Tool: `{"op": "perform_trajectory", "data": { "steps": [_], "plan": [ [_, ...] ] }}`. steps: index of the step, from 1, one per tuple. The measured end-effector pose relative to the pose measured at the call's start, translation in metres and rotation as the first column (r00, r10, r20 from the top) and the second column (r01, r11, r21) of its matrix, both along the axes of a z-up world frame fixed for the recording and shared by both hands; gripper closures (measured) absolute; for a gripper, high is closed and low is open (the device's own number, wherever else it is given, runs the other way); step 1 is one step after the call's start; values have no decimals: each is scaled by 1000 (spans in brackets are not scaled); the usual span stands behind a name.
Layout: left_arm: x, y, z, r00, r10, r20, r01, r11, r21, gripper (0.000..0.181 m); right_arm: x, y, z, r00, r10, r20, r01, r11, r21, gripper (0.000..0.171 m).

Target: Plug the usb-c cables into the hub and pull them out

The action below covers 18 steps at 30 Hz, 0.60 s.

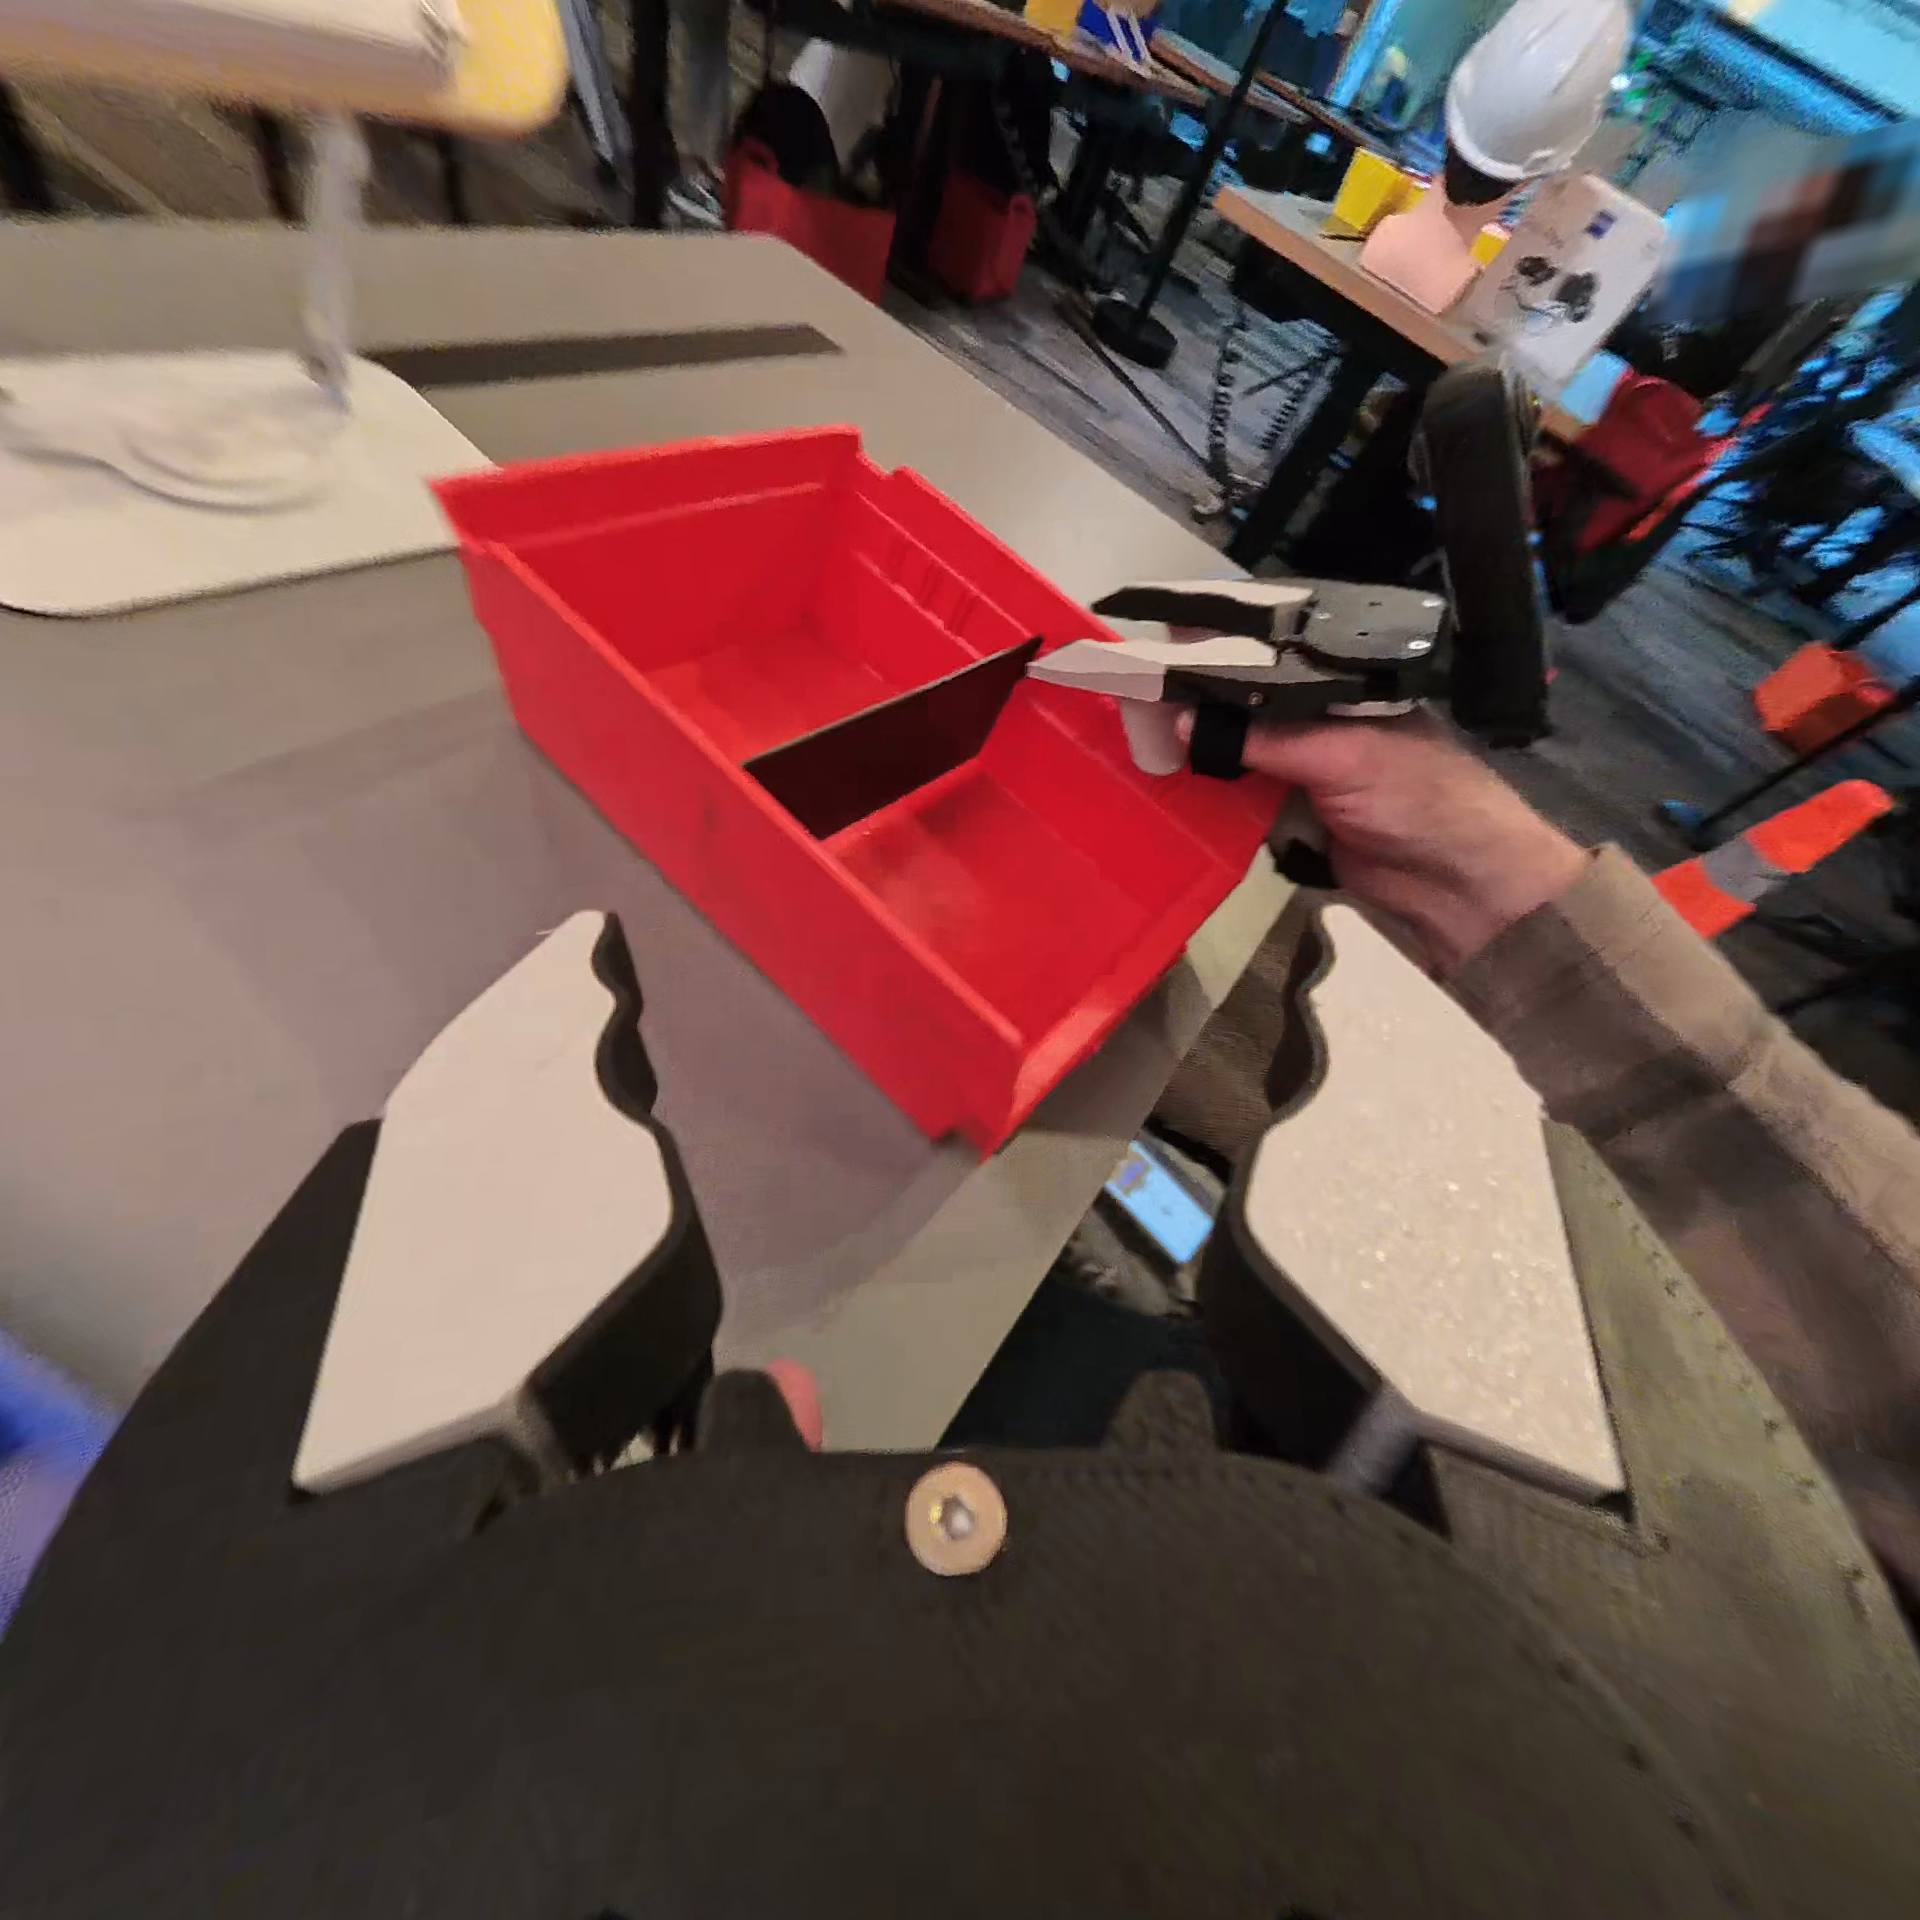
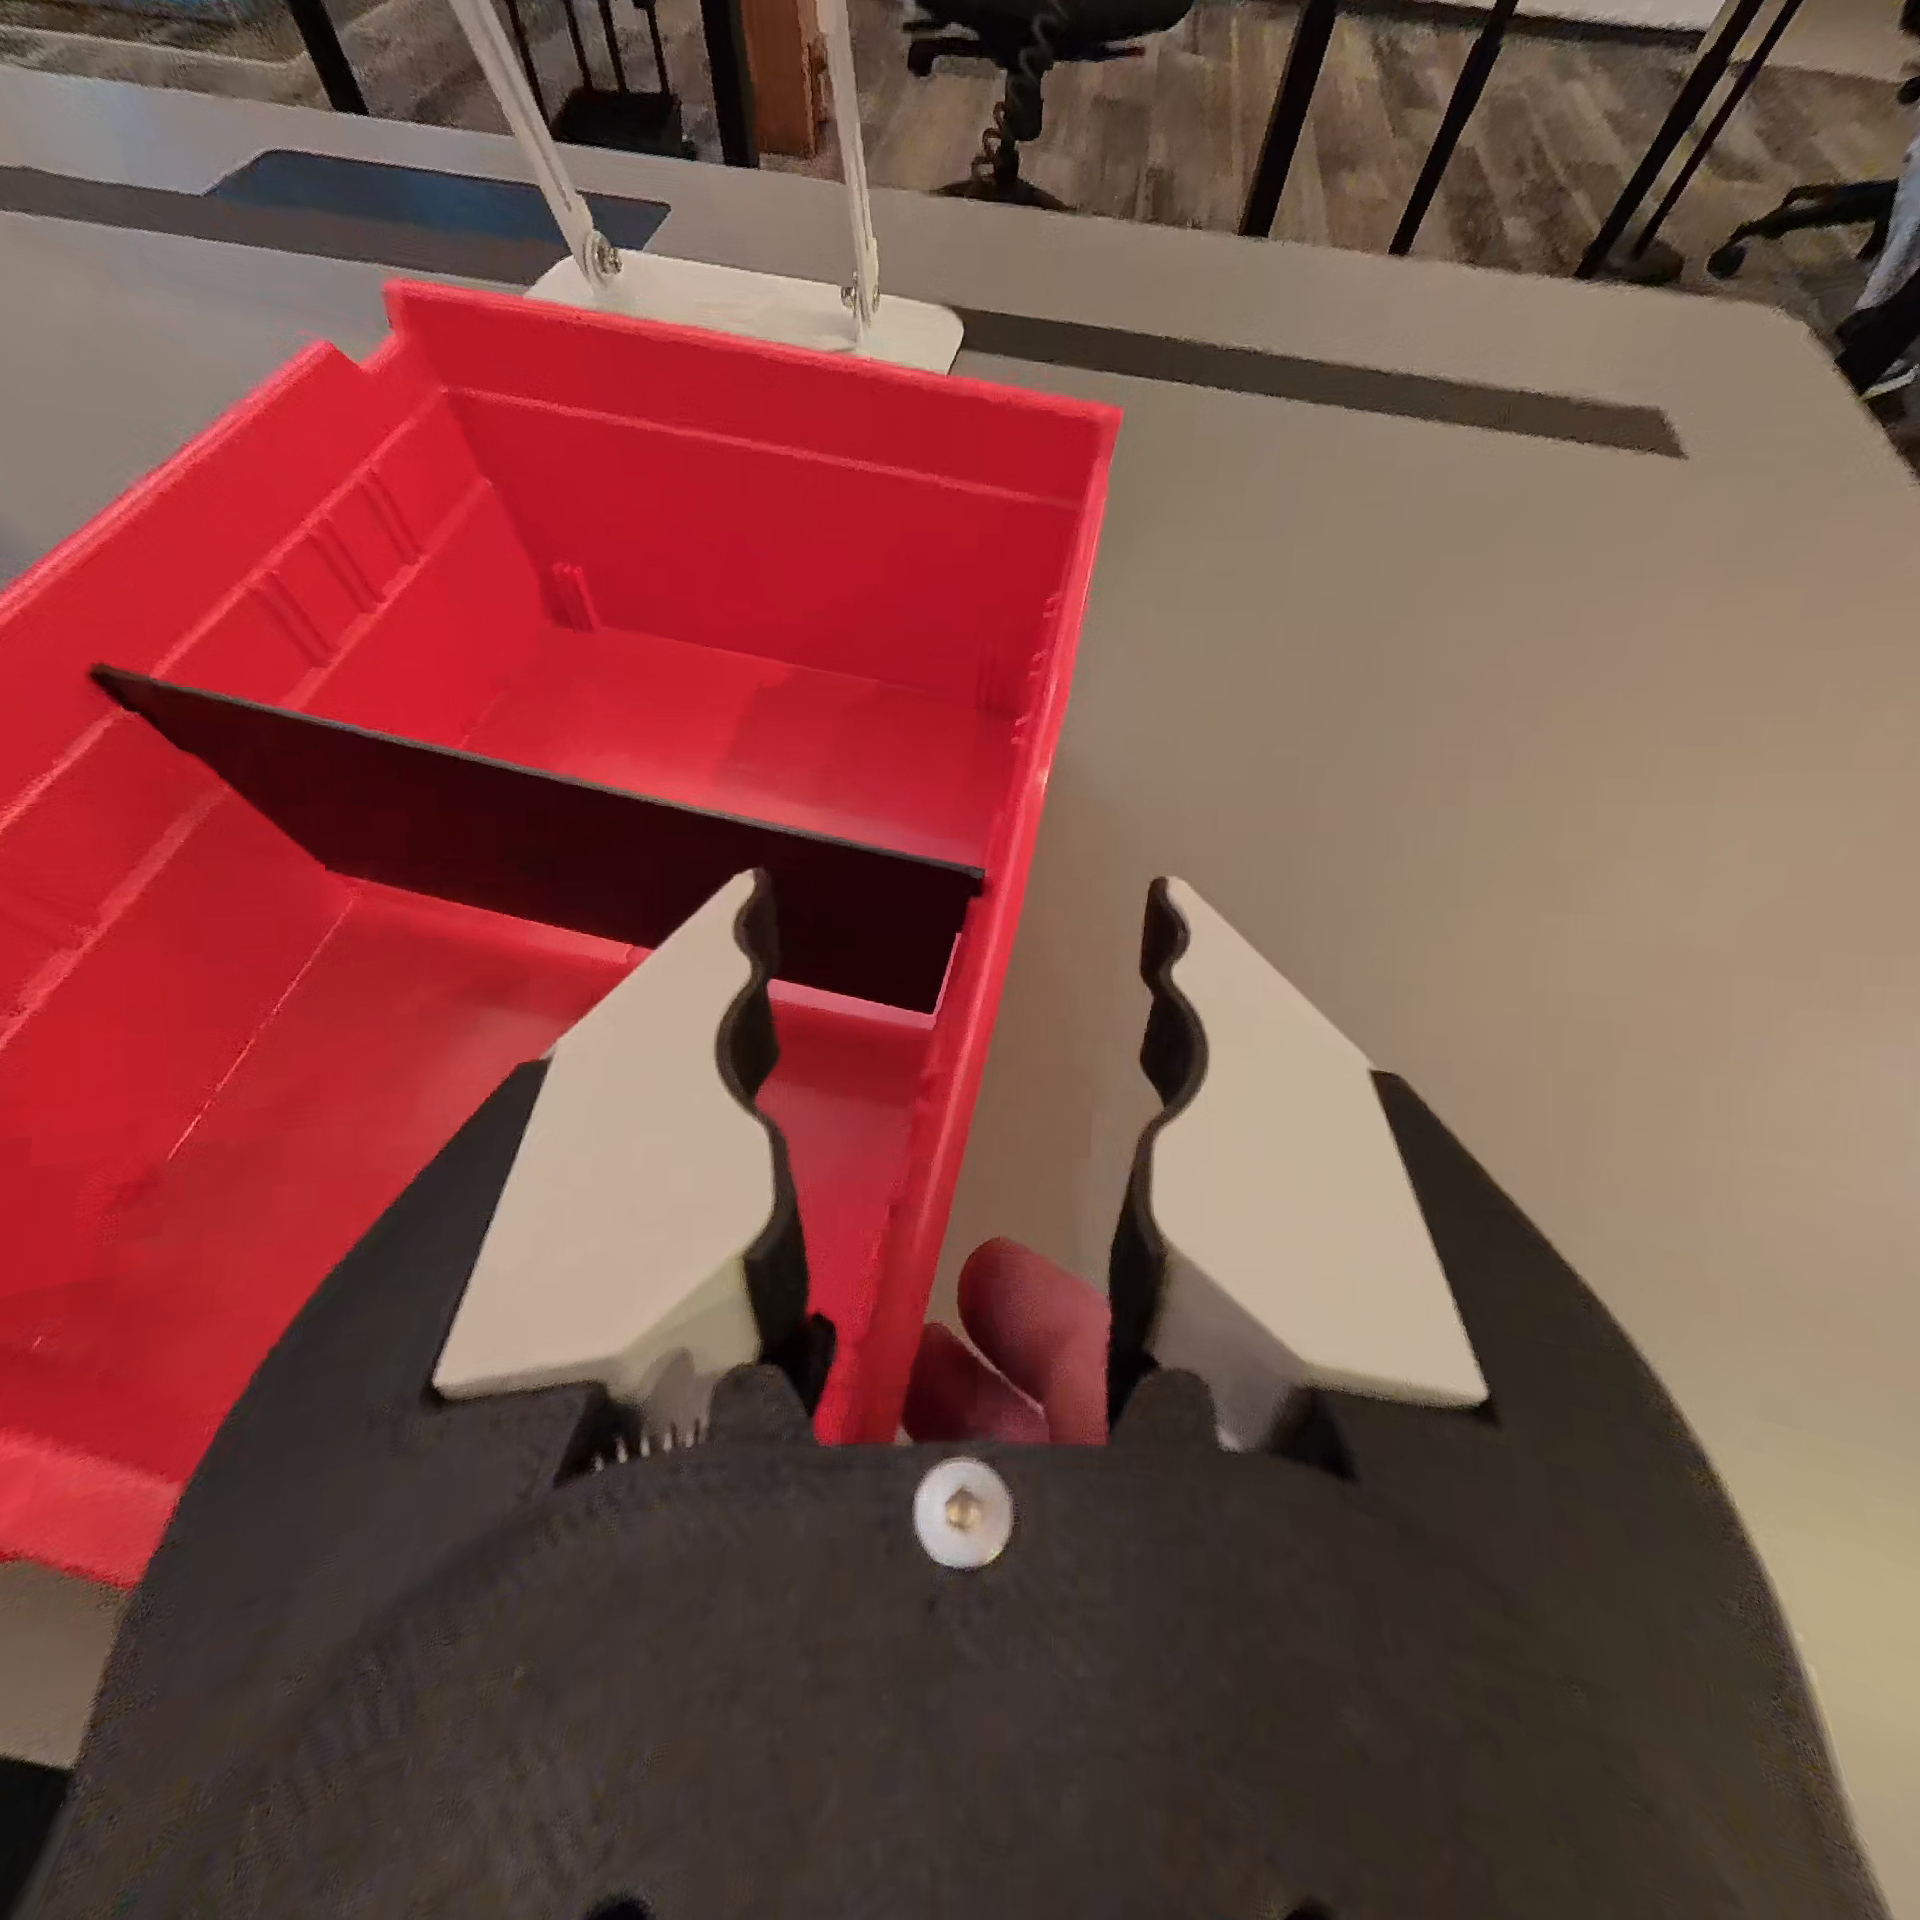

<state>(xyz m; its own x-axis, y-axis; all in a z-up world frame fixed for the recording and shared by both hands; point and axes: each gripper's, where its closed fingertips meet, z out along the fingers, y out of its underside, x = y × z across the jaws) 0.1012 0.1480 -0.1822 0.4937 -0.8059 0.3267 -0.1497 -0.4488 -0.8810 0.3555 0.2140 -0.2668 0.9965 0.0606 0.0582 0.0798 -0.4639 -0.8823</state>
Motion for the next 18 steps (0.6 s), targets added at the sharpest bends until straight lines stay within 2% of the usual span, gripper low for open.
{"op": "perform_trajectory", "data": {
  "steps": [4,8,10,13,16,18],
  "plan": [
    [-81,-11,34,989,150,-3,-148,981,126,65,-5,-5,15,1000,11,11,-12,1000,23,87],
    [-174,-12,46,930,366,37,-366,914,177,63,-14,-14,17,1000,19,17,-20,999,25,76],
    [-219,-14,39,877,477,61,-481,865,143,58,-15,-23,14,999,-1,49,0,1000,23,68],
    [-290,-15,22,739,665,112,-674,722,160,58,-20,-34,6,998,-18,61,18,1000,6,61],
    [-334,-18,-3,661,740,123,-750,646,146,58,-26,-38,4,996,-16,89,15,1000,4,59],
    [-356,-12,-24,629,775,65,-772,612,170,57,-28,-36,5,994,-16,105,16,1000,4,57]
  ]
}}
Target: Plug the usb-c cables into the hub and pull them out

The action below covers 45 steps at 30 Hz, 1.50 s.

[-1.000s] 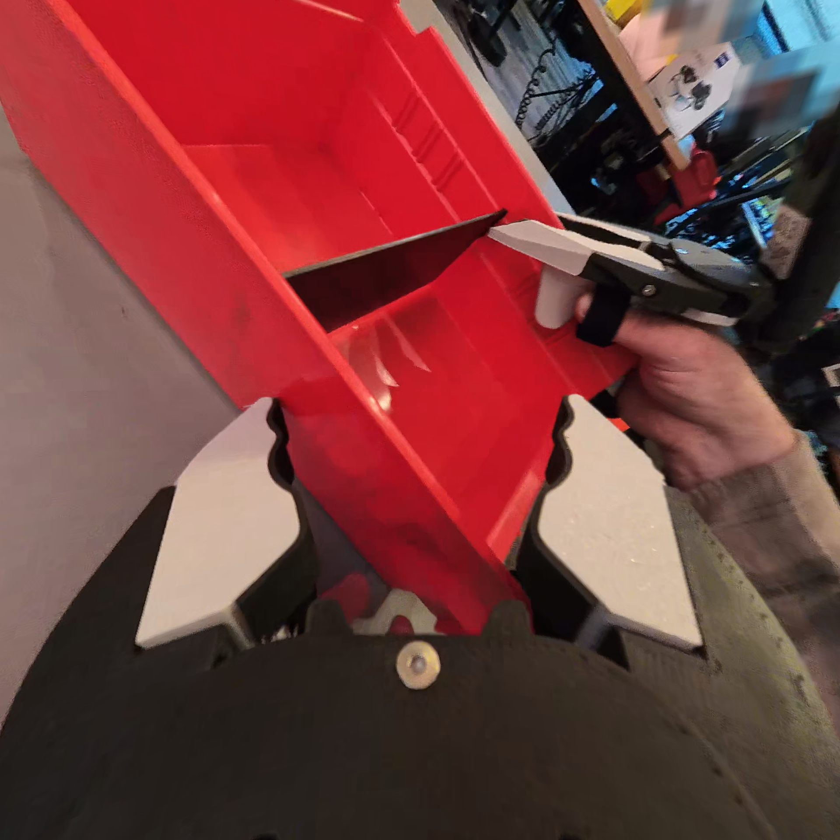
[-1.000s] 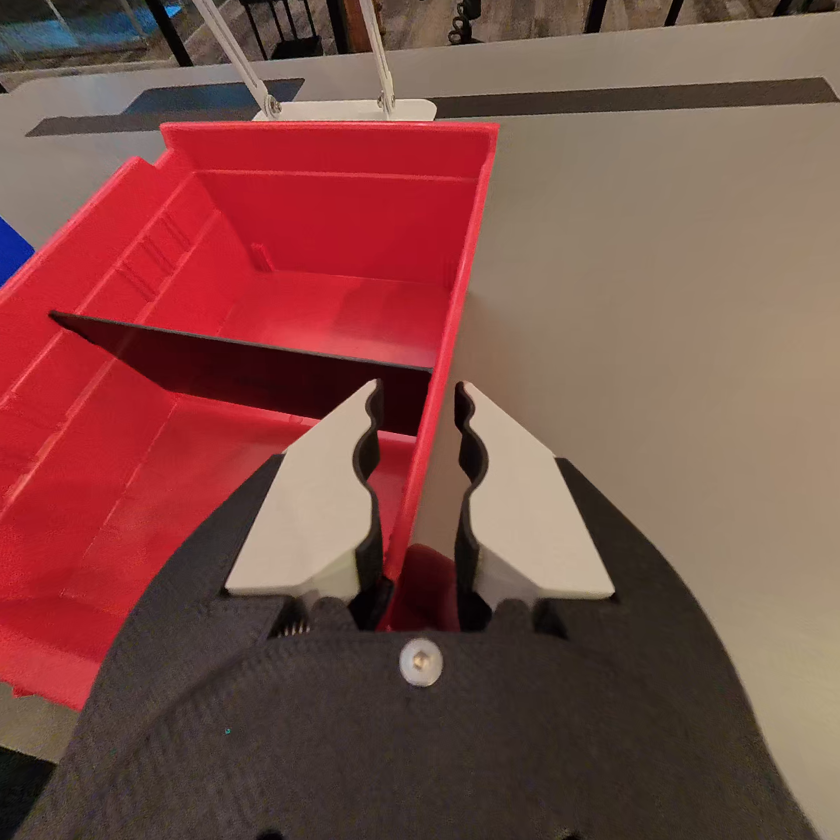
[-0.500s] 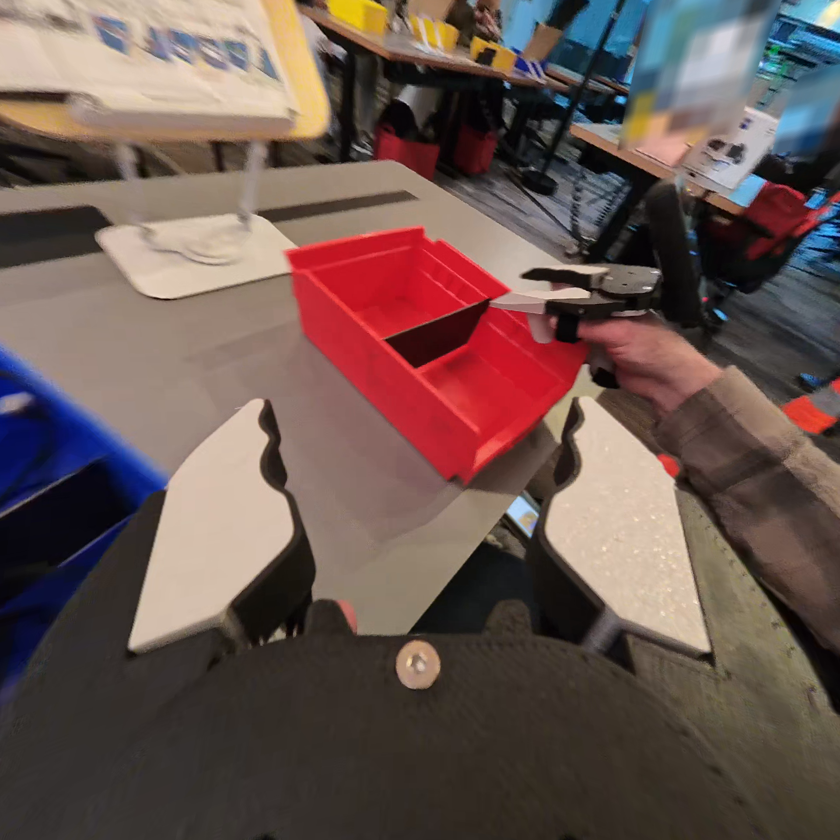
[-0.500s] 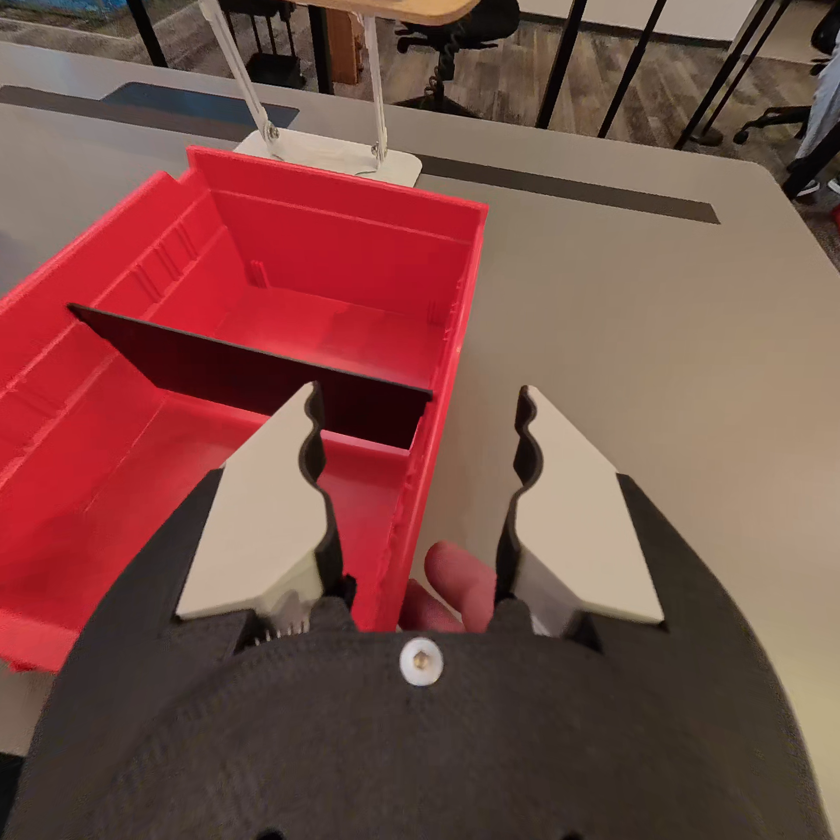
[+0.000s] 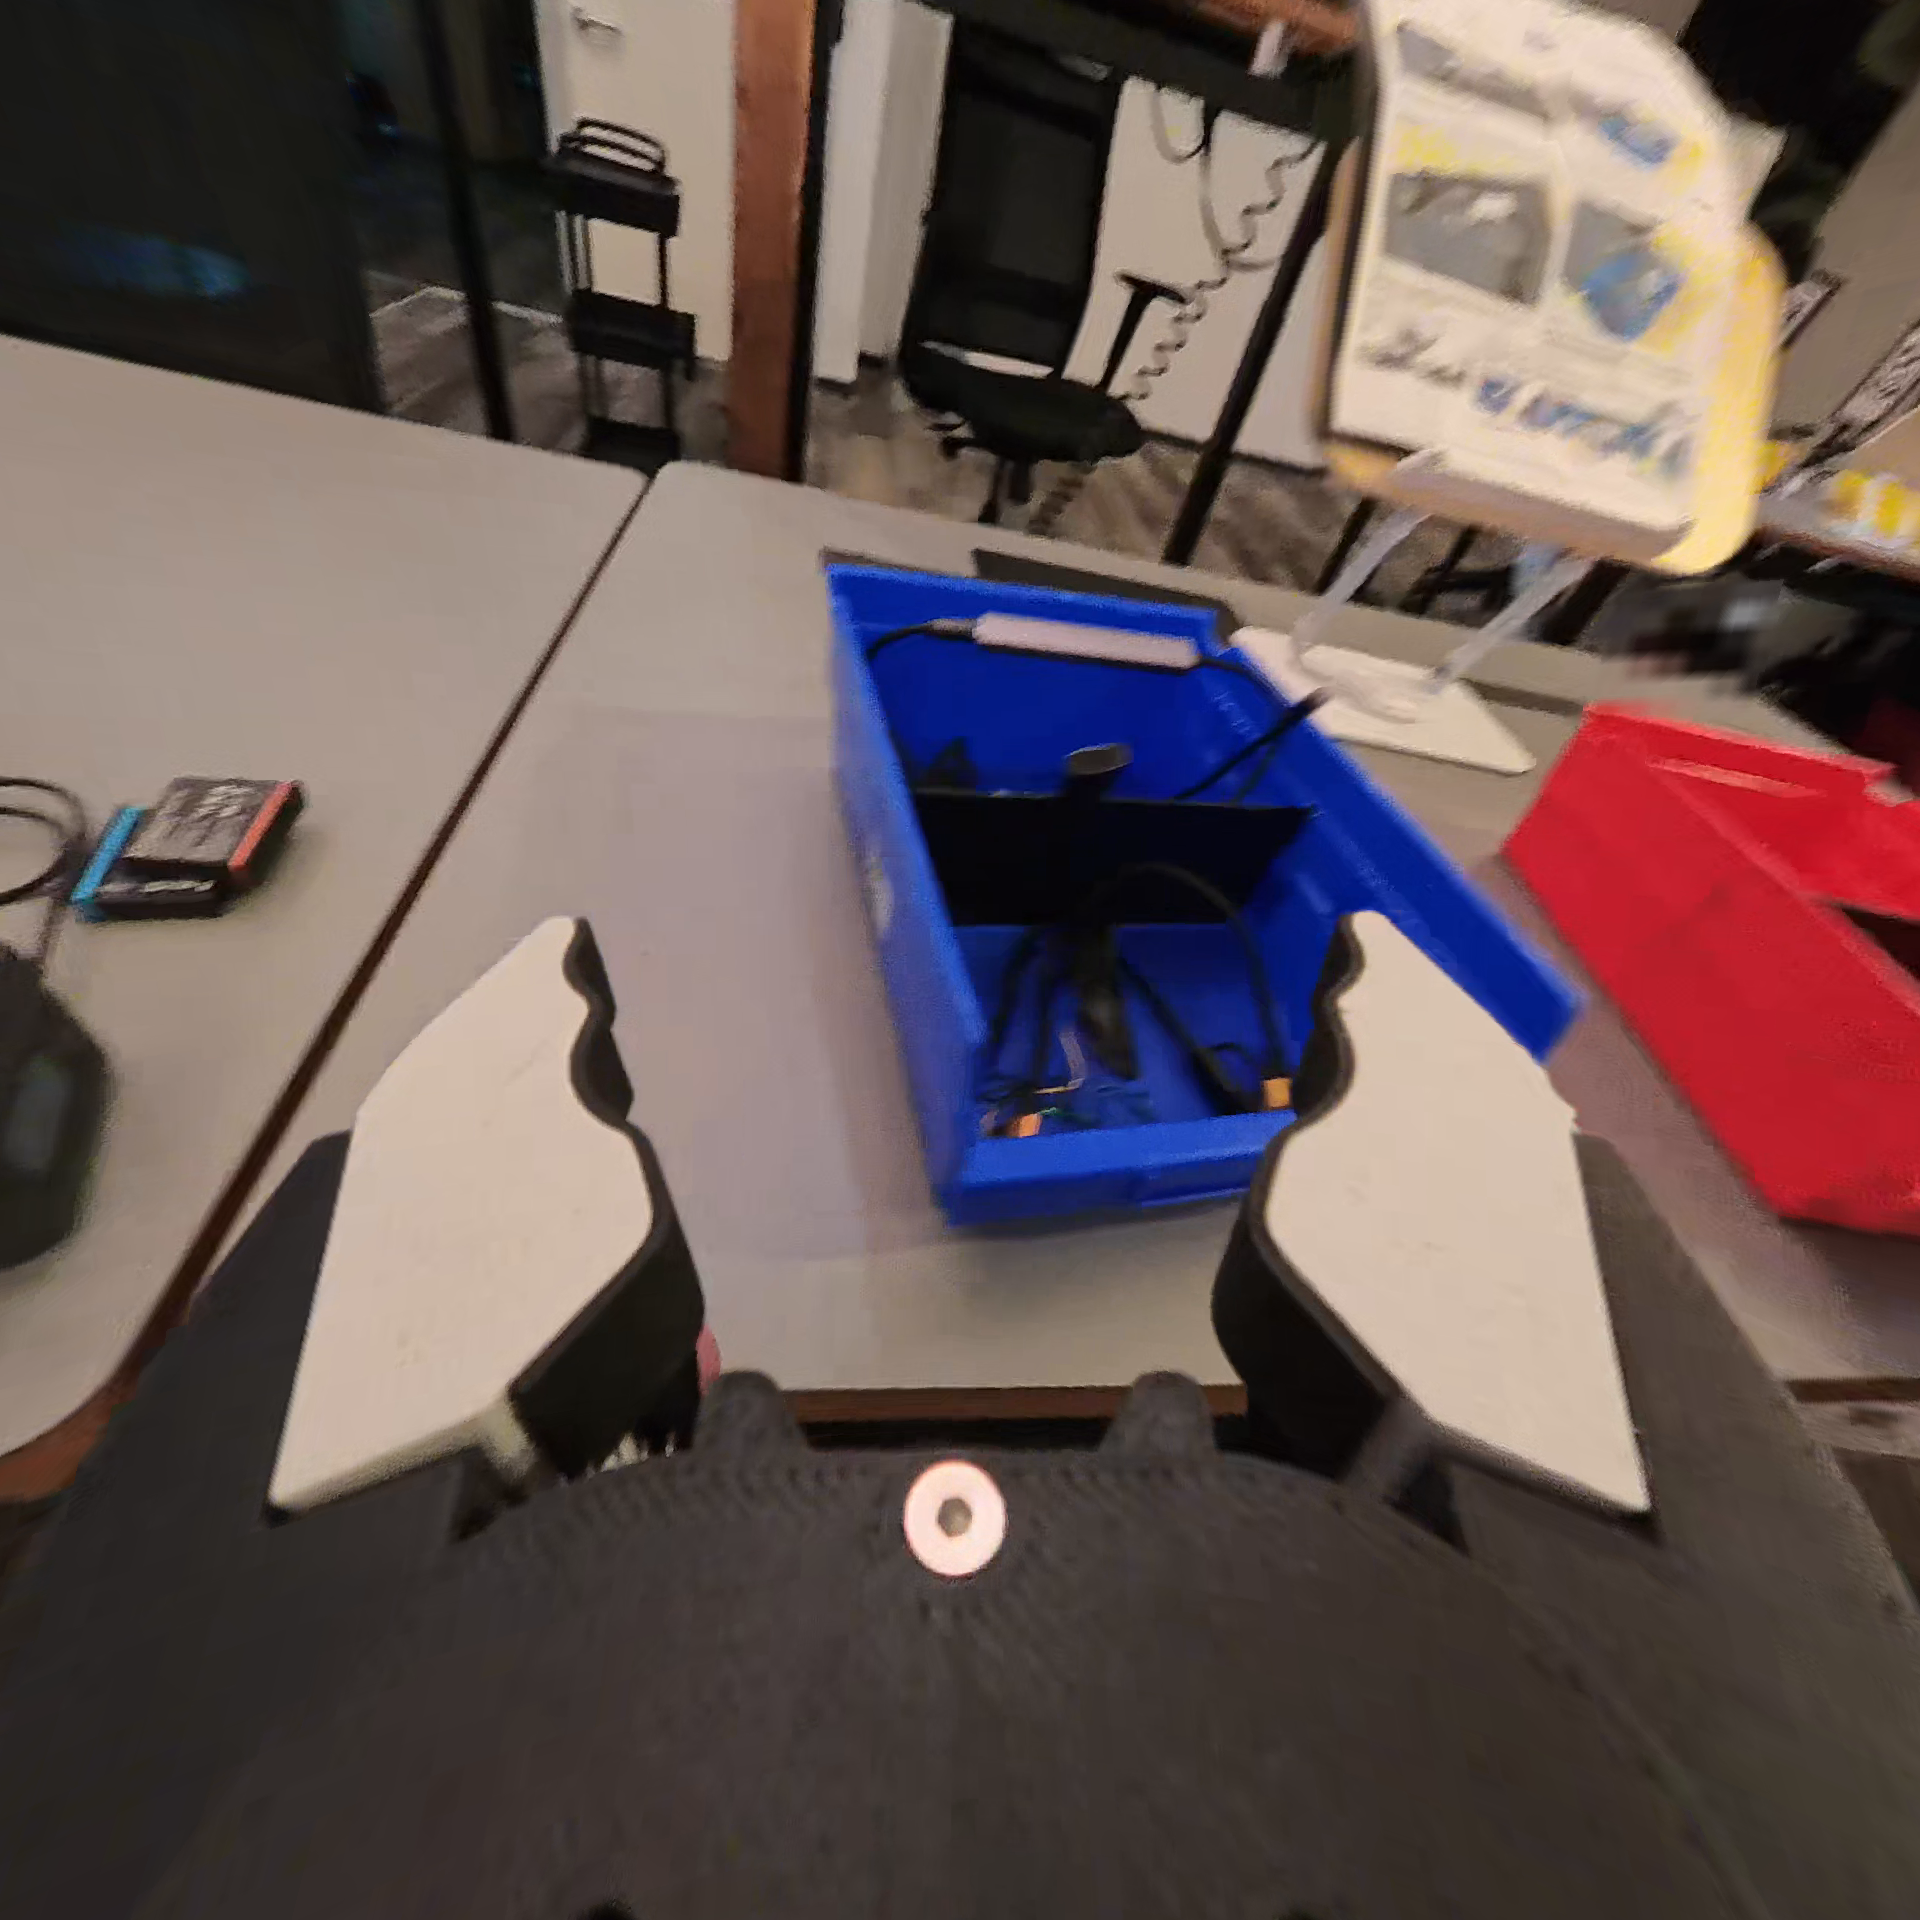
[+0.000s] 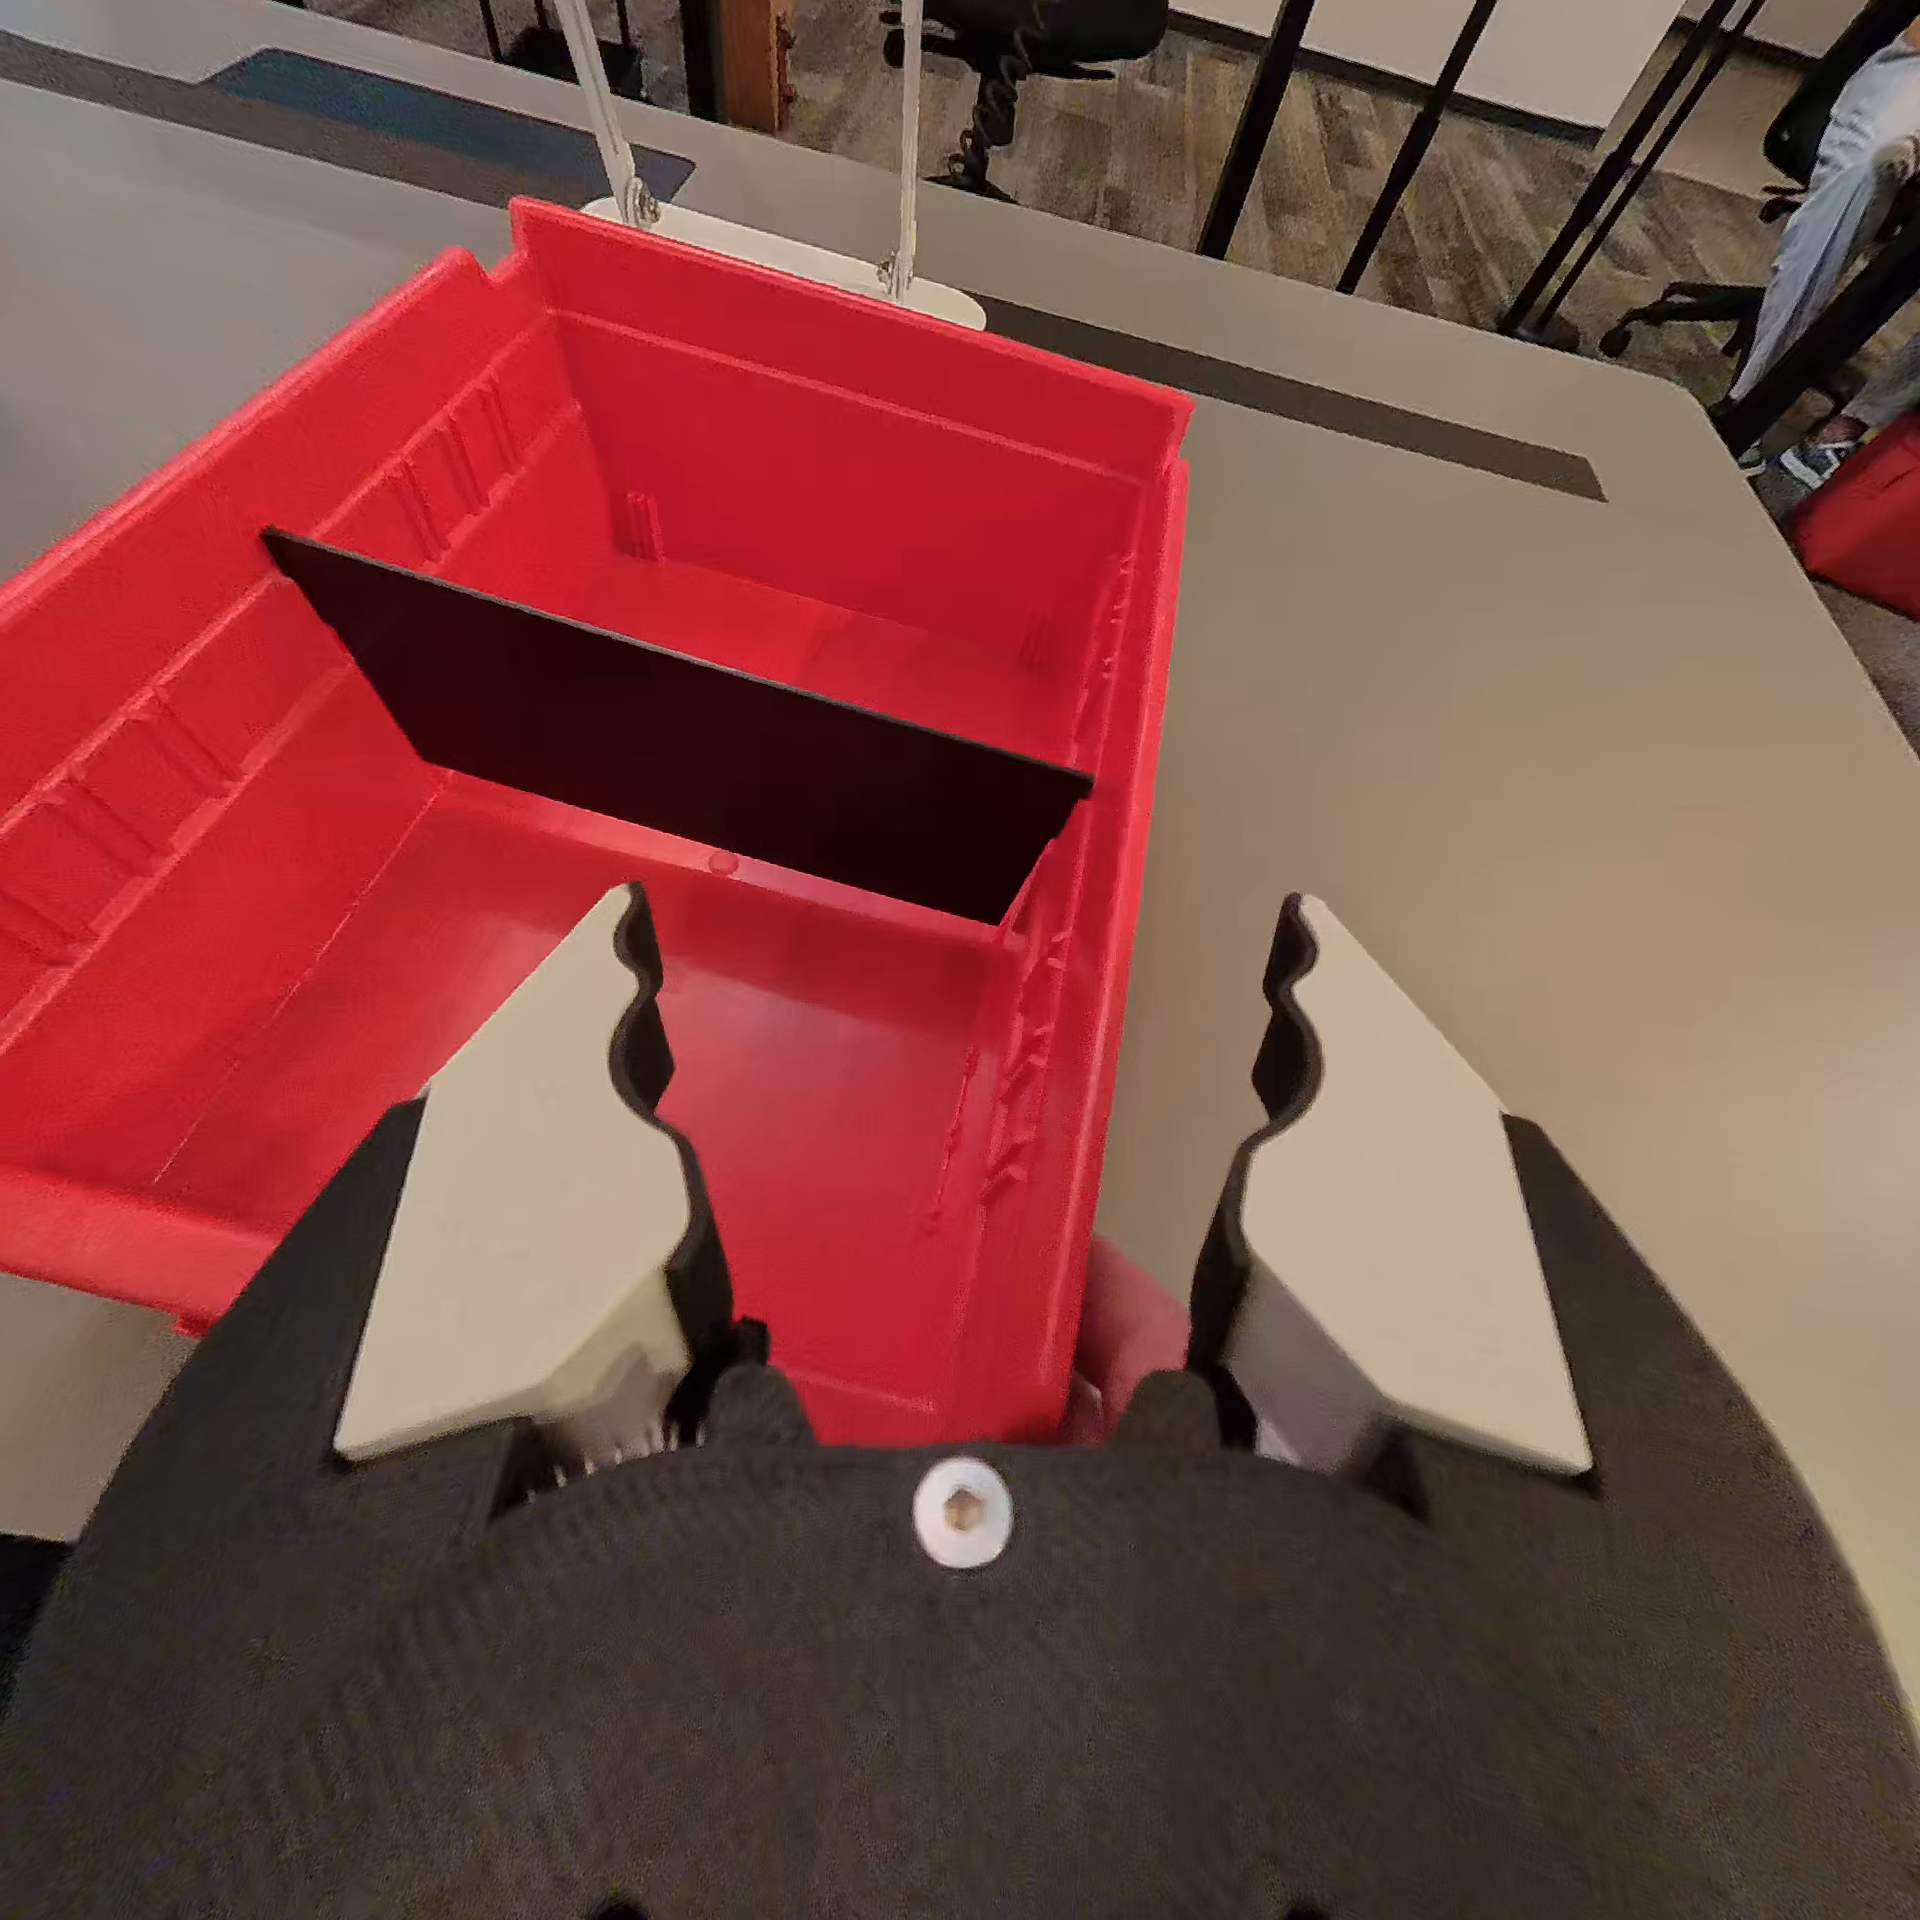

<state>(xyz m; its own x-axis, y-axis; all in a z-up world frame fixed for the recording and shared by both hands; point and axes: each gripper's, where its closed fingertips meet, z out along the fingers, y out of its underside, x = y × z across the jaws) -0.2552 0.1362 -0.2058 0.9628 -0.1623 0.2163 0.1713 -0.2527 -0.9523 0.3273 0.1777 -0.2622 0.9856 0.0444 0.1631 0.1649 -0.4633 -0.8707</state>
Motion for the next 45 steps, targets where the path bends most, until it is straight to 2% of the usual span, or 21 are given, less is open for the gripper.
{"op": "perform_trajectory", "data": {
  "steps": [2,9,14,22,28,32,35,37,40,45],
  "plan": [
    [-9,9,-16,1000,2,-21,-3,999,-45,52,-2,2,-1,1000,7,24,-6,1000,-5,56],
    [-9,22,-39,999,-43,-13,41,992,-116,45,-2,5,-9,999,16,33,-15,1000,-28,53],
    [-14,28,-41,997,-33,65,41,992,-118,44,2,5,-9,1000,12,27,-11,1000,-23,51],
    [-4,33,-48,997,-60,41,65,990,-123,44,3,-2,-15,998,25,55,-23,999,-34,49],
    [16,49,-59,992,-123,33,126,978,-167,41,13,-15,-23,996,30,83,-25,998,-59,48],
    [17,55,-64,990,-133,-37,125,975,-184,42,13,-16,-23,997,31,65,-28,998,-52,50],
    [20,59,-68,990,-143,-10,138,970,-202,42,3,-11,-23,997,46,56,-44,998,-39,55],
    [17,64,-69,990,-137,-43,125,971,-202,46,-2,-8,-24,995,61,81,-57,997,-47,57],
    [10,74,-78,983,-131,-132,99,970,-222,64,-1,-7,-29,993,58,103,-52,997,-62,60],
    [15,86,-84,981,-171,-95,143,958,-247,76,5,-2,-30,996,29,84,-25,998,-51,75]
  ]
}}
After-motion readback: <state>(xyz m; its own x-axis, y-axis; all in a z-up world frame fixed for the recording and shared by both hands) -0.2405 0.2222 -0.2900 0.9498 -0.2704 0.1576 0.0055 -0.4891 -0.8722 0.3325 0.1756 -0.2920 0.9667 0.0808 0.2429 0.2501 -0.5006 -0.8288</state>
